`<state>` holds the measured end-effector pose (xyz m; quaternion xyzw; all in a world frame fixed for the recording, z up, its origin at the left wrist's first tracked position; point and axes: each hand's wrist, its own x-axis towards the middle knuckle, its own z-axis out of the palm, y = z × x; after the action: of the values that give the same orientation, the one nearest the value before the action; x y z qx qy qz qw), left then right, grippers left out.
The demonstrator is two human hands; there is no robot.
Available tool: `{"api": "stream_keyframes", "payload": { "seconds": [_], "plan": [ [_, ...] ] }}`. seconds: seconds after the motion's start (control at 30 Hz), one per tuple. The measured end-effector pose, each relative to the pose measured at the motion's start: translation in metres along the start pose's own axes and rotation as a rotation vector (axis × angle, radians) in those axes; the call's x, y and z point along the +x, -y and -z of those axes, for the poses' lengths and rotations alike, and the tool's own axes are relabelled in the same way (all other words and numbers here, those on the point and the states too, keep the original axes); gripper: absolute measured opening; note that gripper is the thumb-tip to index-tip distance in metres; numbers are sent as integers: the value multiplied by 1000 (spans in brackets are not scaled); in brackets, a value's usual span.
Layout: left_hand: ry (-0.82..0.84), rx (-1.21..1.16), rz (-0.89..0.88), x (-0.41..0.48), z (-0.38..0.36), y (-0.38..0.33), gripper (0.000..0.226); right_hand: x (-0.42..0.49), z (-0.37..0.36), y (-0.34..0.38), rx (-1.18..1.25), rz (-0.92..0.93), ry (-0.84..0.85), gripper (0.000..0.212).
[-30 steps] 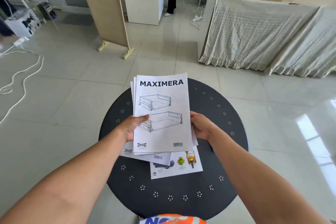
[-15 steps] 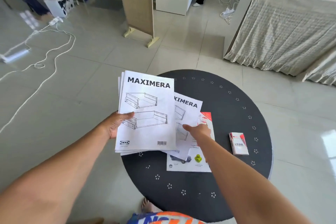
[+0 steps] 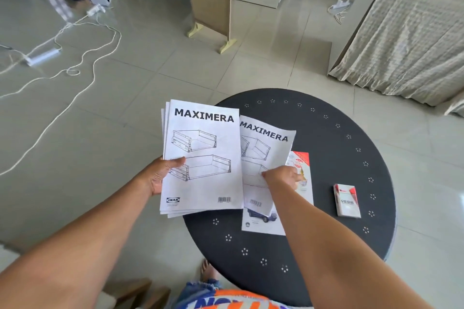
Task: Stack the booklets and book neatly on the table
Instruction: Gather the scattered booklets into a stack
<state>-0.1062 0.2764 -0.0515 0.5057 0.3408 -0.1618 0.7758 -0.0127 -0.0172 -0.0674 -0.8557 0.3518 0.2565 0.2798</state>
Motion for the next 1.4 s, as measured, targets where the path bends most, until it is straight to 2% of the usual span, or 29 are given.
{"api": "stream_keyframes", "payload": {
  "seconds": [0.07, 0.13, 0.23, 0.3, 0.4, 0.43, 0.53, 0.67, 0.77, 0.83, 0.9, 1.03, 1.1, 1.2, 1.3, 1.4],
  "plan": [
    [8, -2, -4, 0, -2, -3, 61, 2, -2, -2, 126, 45, 27, 73],
    [24, -10, -3, 0, -7, -6, 57, 1, -1, -4, 224, 89, 28, 67],
    [37, 7, -3, 0, -17, -12, 58, 5, 11, -8, 318, 73, 67, 56],
    [49, 24, -5, 1, -26, -16, 58, 14, 22, -14, 269, 111, 87, 45],
    [60, 53, 7, 4, -43, -20, 57, 18, 44, -28, 107, 165, 78, 8],
    [67, 58, 13, 5, -48, -21, 59, 17, 48, -32, 58, 159, 69, 3],
    [96, 89, 35, 7, -66, -20, 63, 20, 53, -38, 18, 138, 63, 17],
    [126, 123, 48, 10, -82, -17, 62, 25, 46, -52, -2, 64, 117, 19],
    [141, 137, 44, 13, -88, -15, 45, 31, 38, -64, 111, 48, 130, 28],
    [150, 138, 48, 16, -88, -13, 41, 31, 43, -65, 200, 62, 141, 22],
    [153, 145, 51, 18, -90, -11, 45, 29, 53, -62, 277, 91, 169, 12],
    [159, 154, 63, 18, -94, -7, 52, 31, 71, -65, 358, 67, 345, 12],
    [182, 153, 72, 17, -98, -5, 57, 34, 75, -72, 415, 36, 406, 19],
    [231, 167, 98, 16, -108, -2, 74, 35, 81, -77, 524, 89, 454, 29],
    [203, 211, 83, 19, -120, -3, 68, 37, 89, -78, 659, 142, 523, 33],
    [122, 251, -13, 28, -135, -6, 66, 41, 96, -74, 739, 185, 556, 35]
  ]
}}
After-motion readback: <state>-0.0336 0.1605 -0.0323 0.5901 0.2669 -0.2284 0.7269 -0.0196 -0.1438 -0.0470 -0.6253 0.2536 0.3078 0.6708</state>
